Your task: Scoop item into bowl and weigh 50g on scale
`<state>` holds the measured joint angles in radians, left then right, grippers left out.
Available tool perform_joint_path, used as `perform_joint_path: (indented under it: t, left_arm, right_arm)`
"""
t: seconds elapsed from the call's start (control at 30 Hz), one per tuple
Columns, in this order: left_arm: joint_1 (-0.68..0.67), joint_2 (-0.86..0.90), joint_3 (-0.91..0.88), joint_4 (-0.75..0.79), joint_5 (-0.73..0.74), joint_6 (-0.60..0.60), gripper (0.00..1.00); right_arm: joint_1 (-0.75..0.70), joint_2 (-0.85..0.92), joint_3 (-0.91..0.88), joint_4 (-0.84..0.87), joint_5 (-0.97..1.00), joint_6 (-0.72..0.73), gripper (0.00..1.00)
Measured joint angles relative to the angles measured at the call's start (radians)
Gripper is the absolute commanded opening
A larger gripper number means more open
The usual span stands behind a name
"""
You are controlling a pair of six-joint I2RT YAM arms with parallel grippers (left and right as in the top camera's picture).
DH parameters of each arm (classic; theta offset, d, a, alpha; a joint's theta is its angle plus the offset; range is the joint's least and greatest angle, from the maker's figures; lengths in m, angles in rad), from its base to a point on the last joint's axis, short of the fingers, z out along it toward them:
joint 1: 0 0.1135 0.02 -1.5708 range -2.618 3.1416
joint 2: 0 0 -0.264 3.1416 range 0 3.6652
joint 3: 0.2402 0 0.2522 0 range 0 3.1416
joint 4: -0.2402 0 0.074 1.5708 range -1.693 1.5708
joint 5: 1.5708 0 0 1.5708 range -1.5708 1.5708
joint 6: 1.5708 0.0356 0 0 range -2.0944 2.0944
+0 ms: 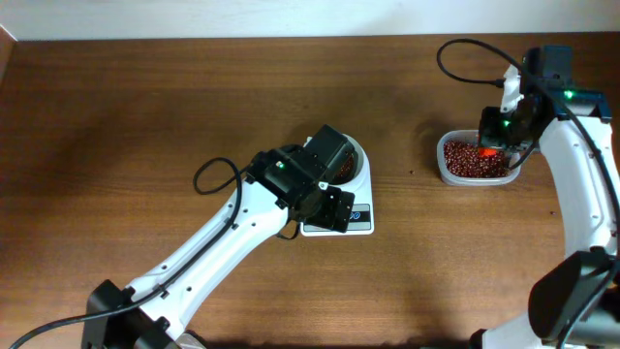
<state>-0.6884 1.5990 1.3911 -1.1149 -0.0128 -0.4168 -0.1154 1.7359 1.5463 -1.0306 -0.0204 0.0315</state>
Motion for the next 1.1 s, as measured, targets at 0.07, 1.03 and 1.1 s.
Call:
perform_joint_path:
  t: [0.07,1.03,1.1]
  left_arm:
    - [0.0,0.0,0.0,0.0,0.0,0.0,0.99]
    - [0.0,0.0,0.0,0.0,0.0,0.0,0.99]
    - [0.0,0.0,0.0,-0.001,-0.002,0.0,0.99]
  right_arm:
    - [0.0,0.062,-0.001,-0.002,-0.002,0.0,0.04]
    - [-0.142,0.249,0.289,-0.103,0.089,-0.07,0.99]
    - [-0.087,0.249,0.418,-0.255,-0.009,-0.073,0.99]
